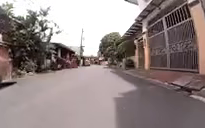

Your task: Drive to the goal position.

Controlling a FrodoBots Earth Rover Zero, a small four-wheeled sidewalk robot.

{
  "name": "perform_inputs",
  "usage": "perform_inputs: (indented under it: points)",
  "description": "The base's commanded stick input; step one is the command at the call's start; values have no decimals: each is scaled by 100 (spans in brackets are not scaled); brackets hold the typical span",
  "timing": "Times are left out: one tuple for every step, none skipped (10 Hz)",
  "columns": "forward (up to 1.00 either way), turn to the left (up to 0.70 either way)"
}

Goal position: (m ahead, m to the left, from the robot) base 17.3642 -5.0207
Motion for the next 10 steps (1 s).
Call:
perform_inputs:
  points:
    - [100, 0]
    - [100, 0]
    - [100, 0]
    - [100, 0]
    - [100, 0]
    - [100, 0]
    - [100, 0]
    - [100, 0]
    - [100, 0]
    - [100, 0]
